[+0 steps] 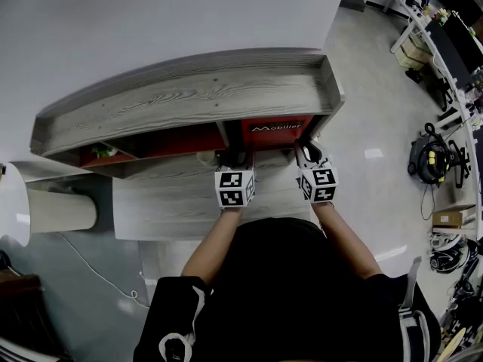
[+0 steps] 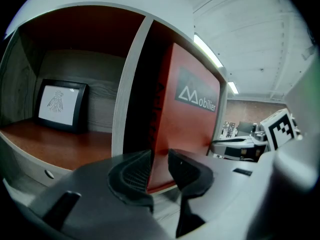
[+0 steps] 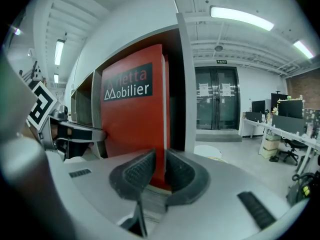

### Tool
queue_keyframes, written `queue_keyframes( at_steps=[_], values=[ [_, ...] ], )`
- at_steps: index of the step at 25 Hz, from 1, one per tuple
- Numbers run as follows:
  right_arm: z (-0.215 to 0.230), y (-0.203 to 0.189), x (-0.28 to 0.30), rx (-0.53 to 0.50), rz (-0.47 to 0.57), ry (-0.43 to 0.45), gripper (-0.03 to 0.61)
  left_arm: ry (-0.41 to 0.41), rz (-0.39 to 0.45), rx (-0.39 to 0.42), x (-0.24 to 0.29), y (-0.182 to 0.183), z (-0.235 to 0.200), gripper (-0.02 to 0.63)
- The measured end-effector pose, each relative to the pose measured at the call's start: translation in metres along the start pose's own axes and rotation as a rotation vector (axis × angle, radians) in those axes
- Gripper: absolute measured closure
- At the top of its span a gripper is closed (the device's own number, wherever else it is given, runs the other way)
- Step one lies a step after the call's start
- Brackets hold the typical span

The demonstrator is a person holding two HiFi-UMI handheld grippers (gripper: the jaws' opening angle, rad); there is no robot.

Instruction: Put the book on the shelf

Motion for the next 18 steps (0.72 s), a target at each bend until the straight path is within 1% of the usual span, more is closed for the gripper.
queue_keyframes(
  at_steps=[4, 7, 15, 18],
  values=[
    [0.002, 0.000, -0.008, 0.006, 0.000, -0.007, 0.555, 0.012, 0.006, -0.007, 0.002, 0.001, 0.000, 0.512],
    [-0.006, 0.004, -0.011, 0.005, 0.014, 0.012, 0.571, 0.017, 0.007, -0.010, 0.004, 0.002, 0.000, 0.512],
    [-0.029, 0.015, -0.004, -0.007, 0.019, 0.071, 0.574, 0.007, 0.010, -0.020, 0.013, 0.004, 0.001, 0.514],
    [-0.037, 0.017, -0.001, -0.012, 0.019, 0.095, 0.574, -0.009, 0.004, -0.025, 0.015, 0.004, 0.002, 0.514]
  ],
)
Point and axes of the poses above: the fingertips, and each gripper's own axes: x forward along the fingers, z to its right, y out of its top, the point moved 2 cm from there along -x, backward along the fingers, and after that the axes turned 13 degrees about -y, right-handed, at the moved point
